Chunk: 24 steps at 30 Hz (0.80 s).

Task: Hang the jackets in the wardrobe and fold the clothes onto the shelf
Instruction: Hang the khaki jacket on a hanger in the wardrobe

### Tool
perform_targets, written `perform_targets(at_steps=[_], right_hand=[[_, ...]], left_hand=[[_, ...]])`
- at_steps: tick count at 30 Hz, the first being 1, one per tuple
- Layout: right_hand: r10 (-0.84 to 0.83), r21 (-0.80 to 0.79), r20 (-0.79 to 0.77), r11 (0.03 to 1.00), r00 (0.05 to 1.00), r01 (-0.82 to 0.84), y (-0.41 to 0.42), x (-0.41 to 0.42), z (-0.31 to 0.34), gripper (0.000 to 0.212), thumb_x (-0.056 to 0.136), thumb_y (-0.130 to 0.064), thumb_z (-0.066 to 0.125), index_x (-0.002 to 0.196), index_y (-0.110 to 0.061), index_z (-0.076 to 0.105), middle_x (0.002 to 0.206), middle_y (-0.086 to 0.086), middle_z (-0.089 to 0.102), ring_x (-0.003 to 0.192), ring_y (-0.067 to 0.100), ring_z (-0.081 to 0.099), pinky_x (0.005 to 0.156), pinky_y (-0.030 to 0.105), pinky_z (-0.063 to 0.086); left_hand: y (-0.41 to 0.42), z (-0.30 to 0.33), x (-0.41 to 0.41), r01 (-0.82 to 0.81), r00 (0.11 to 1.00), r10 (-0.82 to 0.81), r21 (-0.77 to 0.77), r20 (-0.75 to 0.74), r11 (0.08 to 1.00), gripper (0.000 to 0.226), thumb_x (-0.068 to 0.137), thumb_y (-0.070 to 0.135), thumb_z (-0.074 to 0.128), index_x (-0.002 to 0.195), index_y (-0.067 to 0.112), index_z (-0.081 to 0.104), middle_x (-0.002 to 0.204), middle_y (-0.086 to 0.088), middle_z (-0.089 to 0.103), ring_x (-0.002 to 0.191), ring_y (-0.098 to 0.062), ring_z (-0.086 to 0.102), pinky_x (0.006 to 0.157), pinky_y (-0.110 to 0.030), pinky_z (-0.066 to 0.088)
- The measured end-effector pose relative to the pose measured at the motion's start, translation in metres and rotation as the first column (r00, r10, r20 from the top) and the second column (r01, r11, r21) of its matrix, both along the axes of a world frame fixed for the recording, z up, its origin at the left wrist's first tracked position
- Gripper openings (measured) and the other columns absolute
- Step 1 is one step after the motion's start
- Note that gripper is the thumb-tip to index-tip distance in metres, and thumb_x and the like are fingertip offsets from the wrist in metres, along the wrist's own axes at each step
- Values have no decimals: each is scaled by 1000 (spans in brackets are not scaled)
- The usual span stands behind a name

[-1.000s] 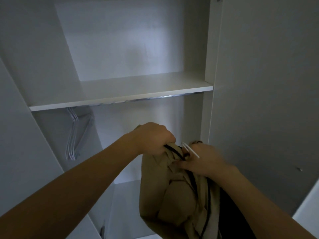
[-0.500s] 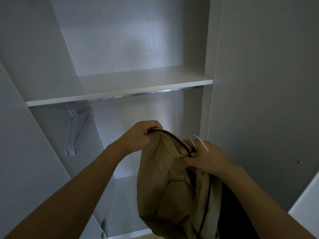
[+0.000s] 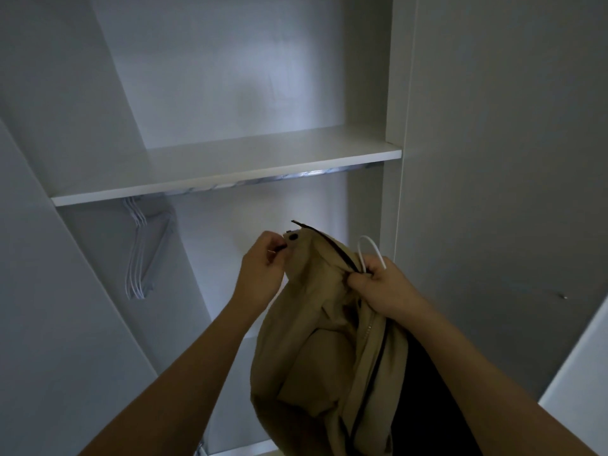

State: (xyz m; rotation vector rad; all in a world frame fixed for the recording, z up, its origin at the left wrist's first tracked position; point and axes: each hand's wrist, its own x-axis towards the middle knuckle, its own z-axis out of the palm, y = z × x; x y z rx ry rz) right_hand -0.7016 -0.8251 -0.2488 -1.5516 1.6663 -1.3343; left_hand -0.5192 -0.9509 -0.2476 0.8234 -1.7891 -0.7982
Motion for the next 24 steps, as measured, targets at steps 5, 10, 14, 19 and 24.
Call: perform_targets(at_steps=[5, 10, 14, 19, 24], right_hand=[[-6, 3, 9, 1000, 1000, 6, 4, 4, -4, 13, 85, -5, 54, 76, -3, 62, 62, 2, 57, 58, 14, 56, 55, 22, 43], [1, 1, 1, 1000, 1000, -1, 6, 6, -4, 13, 85, -5, 53, 80, 3, 61, 65, 16, 57, 59, 19, 55, 58, 27, 43], [-17, -10, 13, 1000, 1000, 17, 7, 4, -8, 17, 82, -10, 54, 81, 4, 63, 75, 27, 60, 65, 30, 59, 61, 32, 45], [-48, 6, 4, 999, 999, 48, 9, 3, -15, 15, 83, -9, 55, 82, 4, 61, 76, 26, 60, 74, 41, 60, 65, 35, 46], [-60, 19, -19, 998, 998, 60, 13, 5, -19, 27, 73, -25, 54, 80, -1, 64, 74, 20, 64, 72, 36, 63, 67, 45, 52]], left_hand=[[0, 9, -3, 127, 958, -28, 331, -287, 935, 17, 94, -1, 52, 96, 15, 55, 95, -7, 61, 81, -15, 59, 69, -28, 52], [0, 12, 1, 220, 975, -202, 354, -87, 909, 23, 95, 3, 46, 104, 21, 58, 94, 3, 62, 78, -4, 59, 58, -14, 43], [5, 6, -5, 312, 950, -302, 240, -81, 919, 20, 101, 12, 46, 106, 26, 58, 96, 5, 66, 86, -3, 64, 70, -13, 50], [11, 12, -12, 342, 927, -196, 504, -319, 793, 42, 98, 45, 42, 89, 14, 70, 93, -6, 71, 92, -21, 64, 82, -31, 51], [14, 14, -21, 250, 966, -250, 482, -66, 840, 19, 95, 29, 55, 88, 18, 69, 87, -2, 67, 88, -18, 60, 75, -27, 46]])
